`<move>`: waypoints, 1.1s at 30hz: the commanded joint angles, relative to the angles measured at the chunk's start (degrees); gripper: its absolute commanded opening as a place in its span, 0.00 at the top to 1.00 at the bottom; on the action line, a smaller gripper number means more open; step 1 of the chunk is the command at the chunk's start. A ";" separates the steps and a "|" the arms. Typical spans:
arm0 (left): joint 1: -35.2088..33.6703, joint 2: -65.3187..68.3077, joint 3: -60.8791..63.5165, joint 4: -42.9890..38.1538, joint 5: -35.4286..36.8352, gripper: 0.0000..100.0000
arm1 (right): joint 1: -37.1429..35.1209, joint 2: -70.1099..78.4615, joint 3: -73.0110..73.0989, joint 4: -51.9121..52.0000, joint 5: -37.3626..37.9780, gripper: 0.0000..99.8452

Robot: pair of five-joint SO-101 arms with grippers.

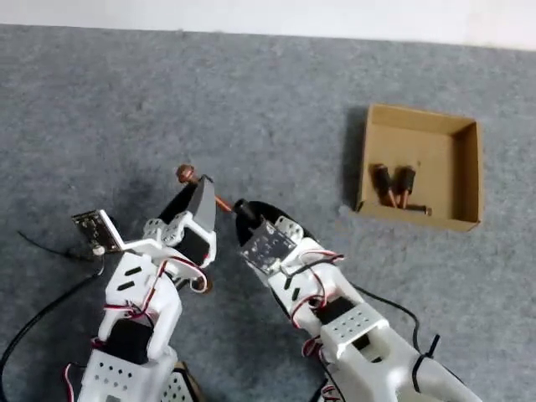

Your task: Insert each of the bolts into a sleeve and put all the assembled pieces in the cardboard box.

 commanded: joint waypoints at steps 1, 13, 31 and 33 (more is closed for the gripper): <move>1.10 -0.40 0.04 -1.23 0.18 0.99 | -1.45 -1.63 2.86 -9.19 0.26 0.99; 2.59 -0.40 -0.66 -1.14 0.26 0.99 | -1.63 -1.27 6.73 -12.44 0.35 0.99; 2.42 -0.48 -3.30 -1.05 0.18 0.99 | -1.54 -1.54 7.08 -12.44 0.35 0.99; 2.42 -0.48 -3.30 -1.05 0.18 0.99 | -1.54 -1.54 7.16 -12.44 0.44 0.99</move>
